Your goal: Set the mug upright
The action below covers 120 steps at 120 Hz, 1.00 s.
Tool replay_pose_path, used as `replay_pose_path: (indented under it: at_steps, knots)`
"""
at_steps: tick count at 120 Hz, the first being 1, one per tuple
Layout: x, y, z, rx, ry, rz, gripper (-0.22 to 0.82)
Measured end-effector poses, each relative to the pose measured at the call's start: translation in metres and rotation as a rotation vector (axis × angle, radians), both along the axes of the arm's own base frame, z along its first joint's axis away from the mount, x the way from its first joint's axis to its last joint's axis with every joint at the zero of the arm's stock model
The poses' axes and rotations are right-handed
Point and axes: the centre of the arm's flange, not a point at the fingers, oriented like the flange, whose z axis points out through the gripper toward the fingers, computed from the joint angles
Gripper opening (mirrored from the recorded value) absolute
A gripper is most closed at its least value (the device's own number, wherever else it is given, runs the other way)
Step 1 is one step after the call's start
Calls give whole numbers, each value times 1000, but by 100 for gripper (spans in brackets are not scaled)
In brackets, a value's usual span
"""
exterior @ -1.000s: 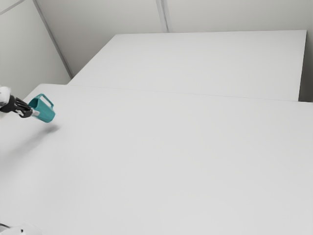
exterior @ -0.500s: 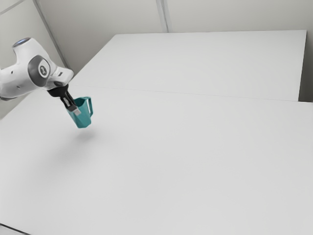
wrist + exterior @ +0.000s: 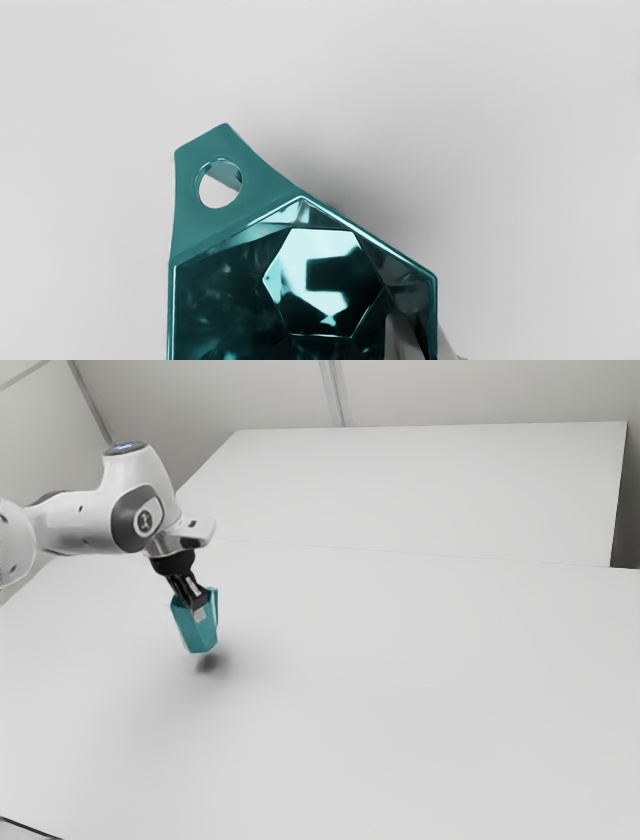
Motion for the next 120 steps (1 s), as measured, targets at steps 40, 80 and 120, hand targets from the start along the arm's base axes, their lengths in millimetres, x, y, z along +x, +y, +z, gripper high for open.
replay_pose_path:
  at_steps: [40, 80, 120]
  knots:
    - [9, -53, -21, 58, 23, 83, -18]
    - [21, -76, -38, 95, 1, 151, -18]
    - [29, -91, -52, 113, -31, 188, -18]
